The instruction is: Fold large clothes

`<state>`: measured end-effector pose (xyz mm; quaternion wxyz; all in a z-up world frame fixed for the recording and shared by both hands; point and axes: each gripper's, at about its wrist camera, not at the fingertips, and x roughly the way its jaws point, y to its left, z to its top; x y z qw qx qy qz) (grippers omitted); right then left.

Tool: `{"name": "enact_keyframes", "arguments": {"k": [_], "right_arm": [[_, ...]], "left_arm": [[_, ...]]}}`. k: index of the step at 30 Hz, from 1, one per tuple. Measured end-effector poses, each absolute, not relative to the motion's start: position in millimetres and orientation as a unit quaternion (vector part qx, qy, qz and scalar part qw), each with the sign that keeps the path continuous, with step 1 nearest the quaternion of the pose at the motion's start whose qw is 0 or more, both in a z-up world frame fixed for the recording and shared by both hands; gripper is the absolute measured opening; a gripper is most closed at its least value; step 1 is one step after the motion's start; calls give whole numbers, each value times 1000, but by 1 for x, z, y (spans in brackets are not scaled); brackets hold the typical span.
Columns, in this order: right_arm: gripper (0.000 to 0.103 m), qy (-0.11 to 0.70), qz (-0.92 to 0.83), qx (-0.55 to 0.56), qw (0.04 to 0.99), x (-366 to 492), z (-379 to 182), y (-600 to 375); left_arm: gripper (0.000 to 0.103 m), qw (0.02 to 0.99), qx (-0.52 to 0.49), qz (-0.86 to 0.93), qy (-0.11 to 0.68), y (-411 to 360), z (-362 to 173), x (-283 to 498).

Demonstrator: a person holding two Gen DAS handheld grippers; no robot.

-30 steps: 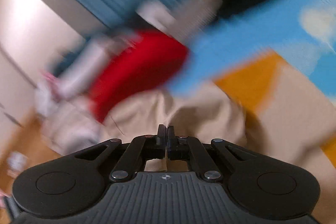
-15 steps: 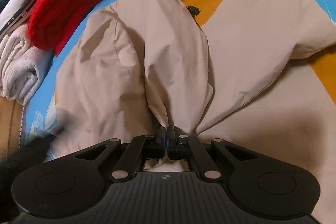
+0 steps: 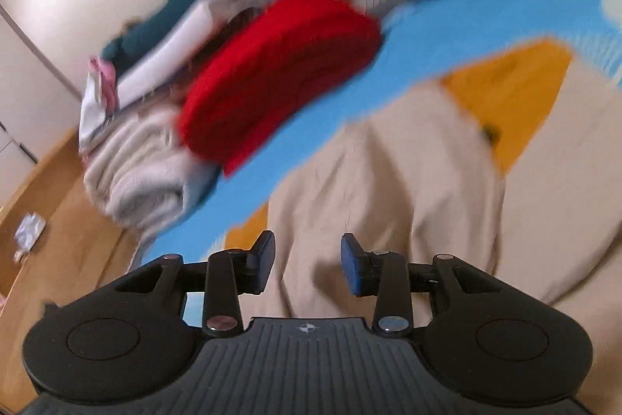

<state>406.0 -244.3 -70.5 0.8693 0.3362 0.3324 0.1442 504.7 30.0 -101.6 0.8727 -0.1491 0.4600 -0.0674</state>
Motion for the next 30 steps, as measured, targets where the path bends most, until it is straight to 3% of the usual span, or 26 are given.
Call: {"name": "enact_keyframes", "arguments": {"k": [3,5,8,14,16,17,19,30], "right_arm": [[39,431,83,271,857,418,-98,-233],[34,484,39,253,837,420,-120,-235],[34,483,46,260,835,416,-115,-240],[36,435,41,266,859,422,-92,-243],[44,423,35,253,869,420,-89,-247],[47,438,24,247,864,420,-94,-249],[48,495,-11,239,835,426,-110,-258],[48,406,-9,177,896,363,-13,-273]], "left_arm": [[7,885,-161,-70,431,42,-94,507],[9,883,-157,-64,437,44,-102,512],[6,847,-140,-30,511,50,-136,522],[14,885,-126,-58,444,40,-94,512],[18,878,-125,-67,456,36,-100,514],[24,865,-123,-61,483,37,-111,517],[18,832,-126,-41,538,42,-128,519],[30,930,-91,-42,353,40,20,441]]}}
